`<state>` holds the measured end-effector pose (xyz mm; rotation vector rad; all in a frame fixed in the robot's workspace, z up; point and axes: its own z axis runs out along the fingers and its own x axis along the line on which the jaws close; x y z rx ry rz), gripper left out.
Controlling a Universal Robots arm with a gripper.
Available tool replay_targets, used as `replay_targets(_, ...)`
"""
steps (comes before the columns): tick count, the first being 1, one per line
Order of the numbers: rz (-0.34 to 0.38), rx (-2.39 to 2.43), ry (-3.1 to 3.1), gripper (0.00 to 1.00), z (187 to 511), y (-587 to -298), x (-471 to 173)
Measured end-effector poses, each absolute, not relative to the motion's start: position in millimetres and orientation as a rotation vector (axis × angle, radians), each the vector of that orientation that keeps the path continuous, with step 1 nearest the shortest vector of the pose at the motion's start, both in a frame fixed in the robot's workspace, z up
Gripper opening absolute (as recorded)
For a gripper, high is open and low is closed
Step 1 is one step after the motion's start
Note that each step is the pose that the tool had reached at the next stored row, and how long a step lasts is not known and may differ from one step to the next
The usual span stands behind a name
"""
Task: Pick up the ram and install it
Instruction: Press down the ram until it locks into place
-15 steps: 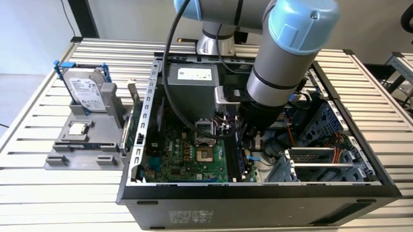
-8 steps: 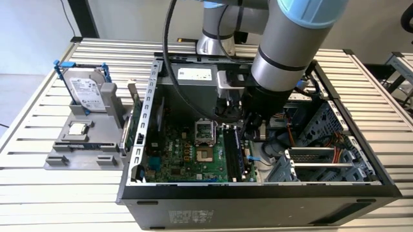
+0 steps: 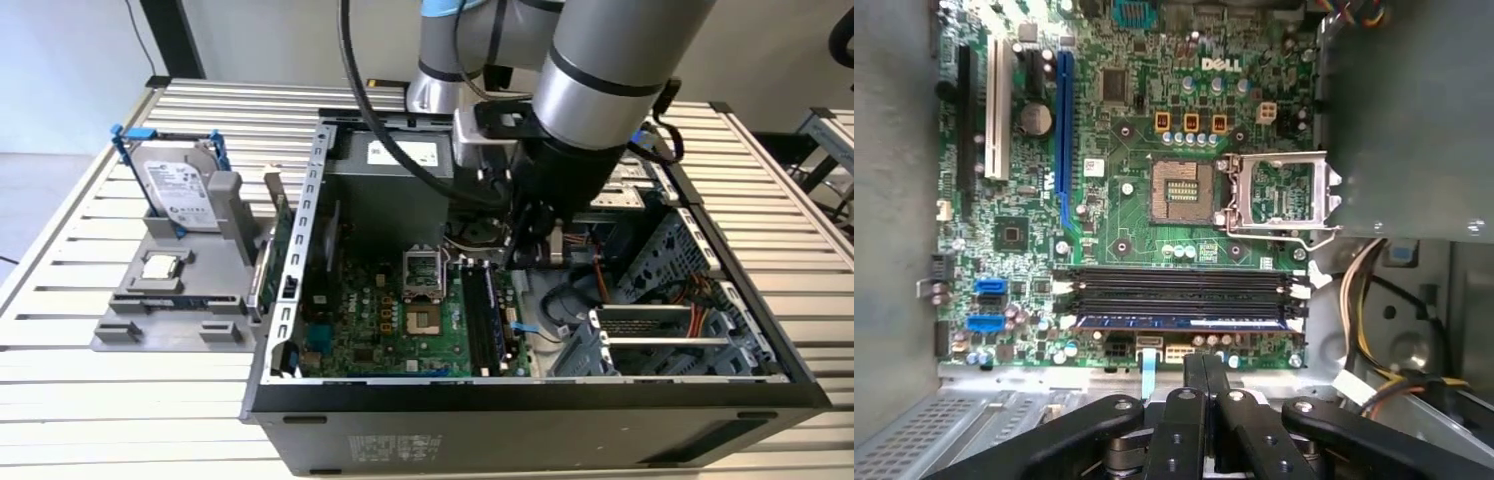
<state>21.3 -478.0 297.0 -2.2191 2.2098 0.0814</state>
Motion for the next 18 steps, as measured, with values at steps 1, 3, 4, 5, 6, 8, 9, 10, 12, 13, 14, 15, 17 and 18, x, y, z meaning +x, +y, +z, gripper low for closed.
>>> replay_targets(1,0.081,-2.219,2.21,0.0,301.6,-478.0,21.3)
replay_targets(3,0.081,-2.219,2.21,0.0,310.7,-478.0,21.3)
replay_targets(4,0.082,-2.219,2.21,0.0,315.1,-478.0,21.3)
replay_targets(5,0.082,-2.219,2.21,0.0,319.6,-478.0,21.3)
replay_targets(6,0.081,-2.219,2.21,0.0,324.4,-478.0,21.3)
replay_targets(8,0.081,-2.219,2.21,0.0,333.3,-478.0,21.3)
replay_targets(9,0.081,-2.219,2.21,0.0,338.0,-478.0,21.3)
replay_targets(10,0.081,-2.219,2.21,0.0,341.4,-478.0,21.4)
replay_targets(12,0.082,-2.219,2.21,0.0,343.6,-478.0,21.4)
replay_targets(13,0.082,-2.219,2.21,0.0,343.6,-478.0,21.4)
replay_targets(14,0.082,-2.219,2.21,0.0,343.7,-478.0,21.4)
replay_targets(15,0.082,-2.219,2.21,0.0,343.9,-478.0,21.4)
replay_targets(17,0.082,-2.219,2.21,0.0,344.2,-478.0,21.4)
replay_targets(18,0.082,-2.219,2.21,0.0,344.2,-478.0,21.3)
